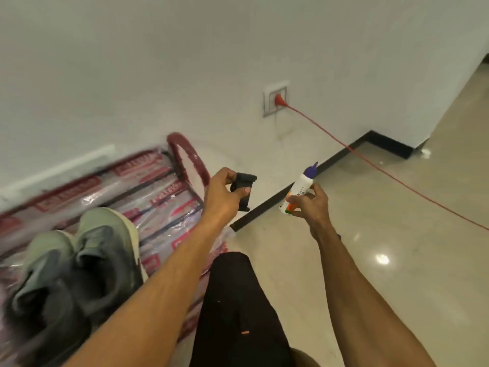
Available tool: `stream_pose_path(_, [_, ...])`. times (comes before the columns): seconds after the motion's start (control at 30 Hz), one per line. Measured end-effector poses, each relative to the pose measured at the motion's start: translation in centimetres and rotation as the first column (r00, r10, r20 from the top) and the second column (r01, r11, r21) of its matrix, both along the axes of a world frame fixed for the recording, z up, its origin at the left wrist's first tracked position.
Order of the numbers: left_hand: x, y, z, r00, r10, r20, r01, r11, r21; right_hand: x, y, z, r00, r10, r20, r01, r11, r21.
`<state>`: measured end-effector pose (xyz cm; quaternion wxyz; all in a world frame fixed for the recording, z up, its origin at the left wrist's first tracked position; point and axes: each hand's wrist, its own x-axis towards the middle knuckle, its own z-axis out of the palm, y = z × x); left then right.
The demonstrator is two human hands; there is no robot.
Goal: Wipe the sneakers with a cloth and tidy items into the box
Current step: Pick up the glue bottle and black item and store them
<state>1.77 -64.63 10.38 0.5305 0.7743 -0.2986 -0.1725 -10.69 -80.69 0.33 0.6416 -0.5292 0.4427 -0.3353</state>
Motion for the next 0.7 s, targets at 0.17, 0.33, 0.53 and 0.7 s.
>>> stream_pose_path(0.17, [0.7, 6.5, 6.6, 0.994, 0.071, 0.081, -0.063, 0.993, -0.098, 2.0, 4.2, 7.3, 0.997, 0.081, 0.01, -0.078, 0.984, -0.162])
stream_pose_path(0.33, [1.6, 15.7, 12.4, 0.93, 0.271, 0.246, -0.239, 0.959, -0.152, 6.5, 9.7, 15.0, 0.958, 0.283, 0.037, -0.259, 0.916, -0.306])
stream_pose_path(0.53, [5.3, 28.8, 17.1, 0.768, 0.516, 0.38, -0.481, 0.856, -0.19, 13.3, 20.4, 22.5, 0.838, 0.52, 0.167, -0.427, 0.815, -0.392])
stream_pose_path(0.7, [7.3, 39.5, 17.9, 0.659, 0.669, 0.343, -0.631, 0.74, -0.232, 18.0, 31.9, 23.6, 0.659, 0.739, 0.139, -0.631, 0.644, -0.433])
